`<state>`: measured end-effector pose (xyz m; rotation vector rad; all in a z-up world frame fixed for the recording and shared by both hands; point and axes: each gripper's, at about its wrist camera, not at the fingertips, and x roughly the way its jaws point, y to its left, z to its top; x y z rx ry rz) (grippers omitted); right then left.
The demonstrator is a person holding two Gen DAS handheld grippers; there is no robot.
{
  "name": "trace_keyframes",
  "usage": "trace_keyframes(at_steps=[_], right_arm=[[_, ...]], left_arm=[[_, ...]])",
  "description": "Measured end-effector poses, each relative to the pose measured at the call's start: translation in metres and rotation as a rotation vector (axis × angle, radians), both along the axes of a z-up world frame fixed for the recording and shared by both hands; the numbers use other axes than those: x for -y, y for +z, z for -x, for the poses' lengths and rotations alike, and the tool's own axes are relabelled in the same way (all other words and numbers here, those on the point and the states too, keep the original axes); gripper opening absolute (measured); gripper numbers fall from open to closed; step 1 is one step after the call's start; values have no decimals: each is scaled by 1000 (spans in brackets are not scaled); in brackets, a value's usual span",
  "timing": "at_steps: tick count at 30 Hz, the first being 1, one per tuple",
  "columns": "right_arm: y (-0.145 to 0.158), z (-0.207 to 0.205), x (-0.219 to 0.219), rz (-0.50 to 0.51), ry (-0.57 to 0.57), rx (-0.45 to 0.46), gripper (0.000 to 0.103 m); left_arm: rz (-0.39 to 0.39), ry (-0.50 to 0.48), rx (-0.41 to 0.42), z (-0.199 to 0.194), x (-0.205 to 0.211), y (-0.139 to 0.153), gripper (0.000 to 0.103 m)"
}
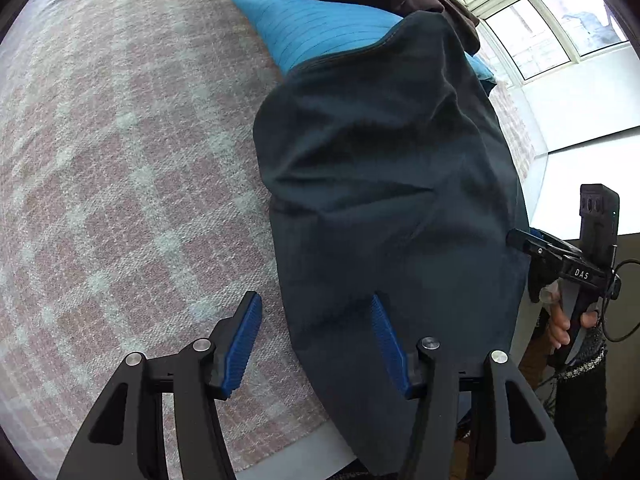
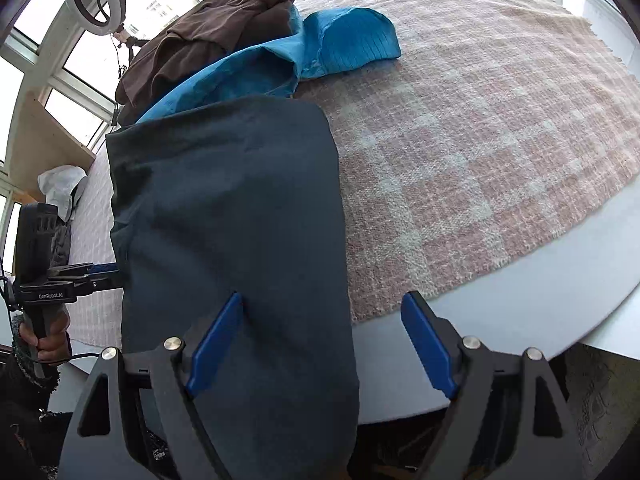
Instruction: Fold clothes
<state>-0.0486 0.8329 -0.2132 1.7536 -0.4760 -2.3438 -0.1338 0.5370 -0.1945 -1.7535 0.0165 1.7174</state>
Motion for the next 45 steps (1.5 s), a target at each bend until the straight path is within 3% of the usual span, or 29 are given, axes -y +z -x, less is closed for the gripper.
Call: trace_keyframes(at_steps=[5,7,11,14,16,18,20,23,36,45], right_arm=[[-8,7,8,-19,59,3,83],[-8,5,11,-25,58,-9,87],[-9,-1,30,-99,116,-6,88],[-10,-5,49,-143,204,-2,87],[-9,-7,55,-149,222,-3,83],[-8,-8,57,-143,218,-4,58],[-6,-9,59,-136,213,-5,53],[-5,-11,56,-100,182,6,51],[30,-17,46,-135,204,36,49],[78,-40,21,-87,89,-15,48]], left_arm=[[9,-16,-29,-14,-5,2,52],[0,-39,-3,-20,-10,2,42],[60,-92,-86,-37,-20,4,37],[35,-95,-70,-41,-20,2,32],[15,-108,-50,-44,-21,0,19],[-7,-108,-41,-48,-21,-3,11],[-34,-90,-33,-50,-19,-5,10],[-86,-18,45,-45,-8,-10,8],[-152,-131,-39,-79,-6,25,8],[-234,-165,-53,-93,-5,55,8]])
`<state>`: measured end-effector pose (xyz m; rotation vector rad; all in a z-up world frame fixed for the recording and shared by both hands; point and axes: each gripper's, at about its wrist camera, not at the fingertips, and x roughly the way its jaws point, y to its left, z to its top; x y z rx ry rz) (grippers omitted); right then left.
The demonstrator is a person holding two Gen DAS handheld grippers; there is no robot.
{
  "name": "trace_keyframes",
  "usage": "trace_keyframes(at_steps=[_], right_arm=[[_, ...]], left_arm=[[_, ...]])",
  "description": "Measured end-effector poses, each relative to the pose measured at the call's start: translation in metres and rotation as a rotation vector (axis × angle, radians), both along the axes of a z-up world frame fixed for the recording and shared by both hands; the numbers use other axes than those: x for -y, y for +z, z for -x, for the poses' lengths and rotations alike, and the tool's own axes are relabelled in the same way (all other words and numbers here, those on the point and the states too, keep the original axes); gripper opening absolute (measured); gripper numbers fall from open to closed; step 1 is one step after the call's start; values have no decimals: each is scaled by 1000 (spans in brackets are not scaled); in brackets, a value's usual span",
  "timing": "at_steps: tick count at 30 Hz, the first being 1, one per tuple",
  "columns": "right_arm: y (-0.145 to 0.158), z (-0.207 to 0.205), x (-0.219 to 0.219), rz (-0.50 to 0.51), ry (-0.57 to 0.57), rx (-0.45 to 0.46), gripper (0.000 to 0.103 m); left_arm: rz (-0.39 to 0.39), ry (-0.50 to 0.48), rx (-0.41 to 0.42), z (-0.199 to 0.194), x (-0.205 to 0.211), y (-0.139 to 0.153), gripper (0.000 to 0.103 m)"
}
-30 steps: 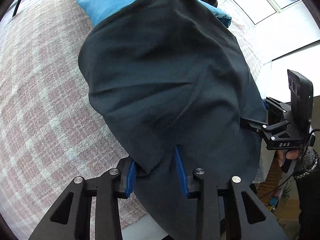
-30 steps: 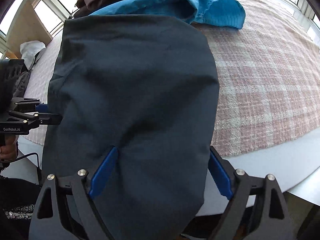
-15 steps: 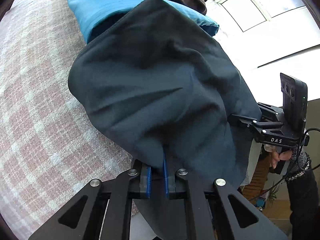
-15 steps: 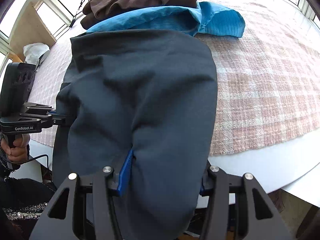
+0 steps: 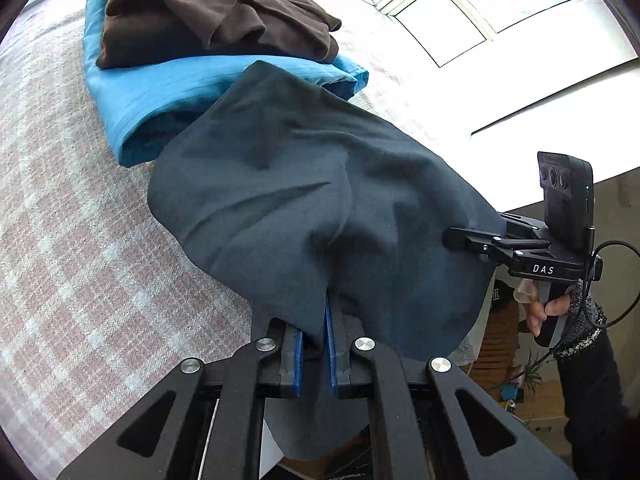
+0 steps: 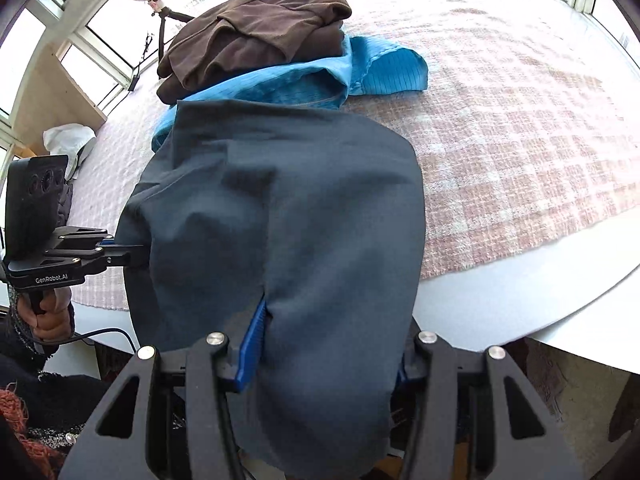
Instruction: Fold clothes
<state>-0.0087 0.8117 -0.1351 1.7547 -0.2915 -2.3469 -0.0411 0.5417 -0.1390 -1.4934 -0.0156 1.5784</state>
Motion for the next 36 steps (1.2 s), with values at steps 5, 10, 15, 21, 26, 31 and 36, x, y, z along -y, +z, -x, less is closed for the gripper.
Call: trace_keyframes(at_steps=[5,10,15,21,26,31,36], right_arm=[[43,-1,12,29,6,-59,43],[86,13,18,68,-20,-167,11],[89,49,33,42,2,-154,17],[-11,56,38,-99,11,32,33],[-49,57,20,-42,-97,78,33],[-46,65,21,-64,-66,17,54],[-57,81,20,-24,-36,5,59]], left_arm=[[-58,2,-53,1,12,38,7],[-124,-32,-168,41,22,89,8],[-104,-40,-186,120,-30,90,8],[23,-2,-131,128,2,5,10],[28,55,-90,133,34,-18,30],[-6,86,-80,124,50,-5,43],[73,95,-157,134,18,-12,70]])
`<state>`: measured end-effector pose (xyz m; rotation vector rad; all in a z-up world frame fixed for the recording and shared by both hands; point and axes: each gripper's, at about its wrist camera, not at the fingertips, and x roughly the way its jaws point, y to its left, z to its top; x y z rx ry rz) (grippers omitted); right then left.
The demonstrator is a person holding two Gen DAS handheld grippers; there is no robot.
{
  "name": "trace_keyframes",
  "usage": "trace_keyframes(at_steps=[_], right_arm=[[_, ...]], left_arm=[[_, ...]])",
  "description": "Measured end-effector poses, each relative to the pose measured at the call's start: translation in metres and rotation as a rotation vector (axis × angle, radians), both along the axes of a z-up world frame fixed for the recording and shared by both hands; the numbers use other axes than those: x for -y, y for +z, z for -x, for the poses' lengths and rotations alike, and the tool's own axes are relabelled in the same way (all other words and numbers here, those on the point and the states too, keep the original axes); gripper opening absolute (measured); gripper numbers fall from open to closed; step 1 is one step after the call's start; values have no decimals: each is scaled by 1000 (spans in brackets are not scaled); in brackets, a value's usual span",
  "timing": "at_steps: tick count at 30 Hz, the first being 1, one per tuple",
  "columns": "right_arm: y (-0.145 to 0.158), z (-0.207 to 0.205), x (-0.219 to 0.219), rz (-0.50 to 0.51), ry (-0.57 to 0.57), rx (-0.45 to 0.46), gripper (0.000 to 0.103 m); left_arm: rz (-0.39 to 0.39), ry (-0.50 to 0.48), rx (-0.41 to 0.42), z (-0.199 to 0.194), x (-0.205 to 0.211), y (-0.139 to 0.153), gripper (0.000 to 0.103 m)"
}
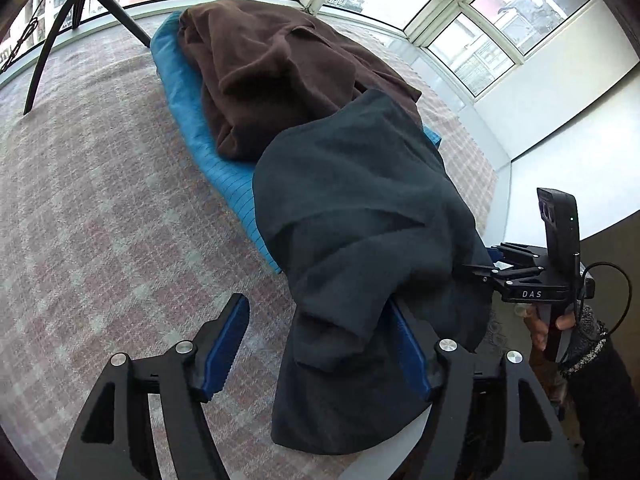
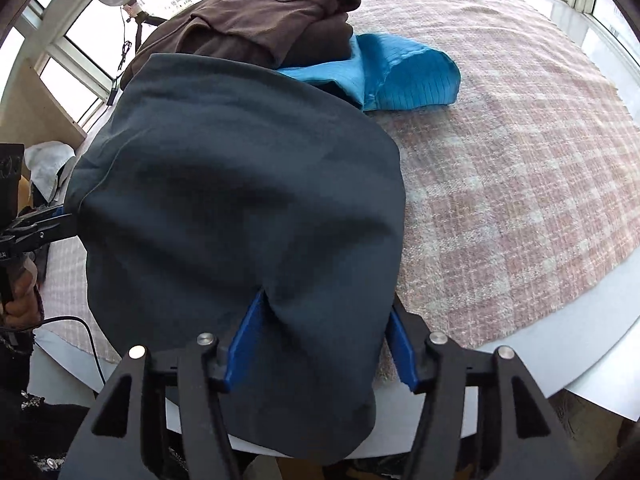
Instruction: Fold clothes
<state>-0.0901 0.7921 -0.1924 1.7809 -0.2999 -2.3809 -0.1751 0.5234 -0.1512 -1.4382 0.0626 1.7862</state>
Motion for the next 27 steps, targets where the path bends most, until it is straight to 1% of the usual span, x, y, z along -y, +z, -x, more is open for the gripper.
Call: trace_keyframes(at_steps=[1,2,3,4,5,7,9,10,13,14,15,16,19,20,21,23,25,26,27], right_arm=[[-5,3,-1,9,3,5,59],[-10,6,-1,24,10,11,59],[-15,9,-2,39,15,17,59],[-19,12,-2,53,17,21,59],[-22,14,-4,67,19,24,59],[-23,16,-6,90,27,15,60],[-23,18,-10,106,44,7,64],[-23,19,-12,116,49,-6,65],[-24,18,-17,160,45,-60,67],[-24,18,-18,174,42,-66,63],[-24,17,-21,187,40,-66,50],[-24,15,-23,200,36,-68,50],[-11,1,-34,249,5,-121,41],[-5,-4,-38,265,-4,-141,26],[1,-9,-41,280,-15,-161,16],[14,-21,-50,296,-59,-194,15],[15,-28,-55,308,-84,-180,16],[15,-31,-56,305,-99,-173,23],[13,-34,-57,288,-129,-146,38]], left_arm=[[-9,-10,44,5,-8,-9,71],[-19,-20,90,10,-16,-19,70],[-51,-29,171,15,-21,-31,60],[-70,-30,240,18,-25,-41,44],[-90,-30,307,21,-29,-51,15],[-89,-58,270,15,-31,-45,12],[-89,-86,233,10,-32,-38,9],[-89,-100,215,7,-33,-35,9],[-99,-121,161,-4,-27,-13,8],[-93,-129,137,-9,-26,-5,8],[-88,-138,113,-15,-25,2,8],[-104,-158,103,-21,-26,11,8],[-151,-212,93,-39,-31,37,8],[-164,-233,83,-45,-34,46,8],[-178,-254,74,-50,-37,54,8],[-198,-309,47,-60,-46,71,8],[-200,-343,63,-62,-57,80,8],[-191,-346,62,-62,-63,81,8],[-183,-349,61,-62,-69,82,7]])
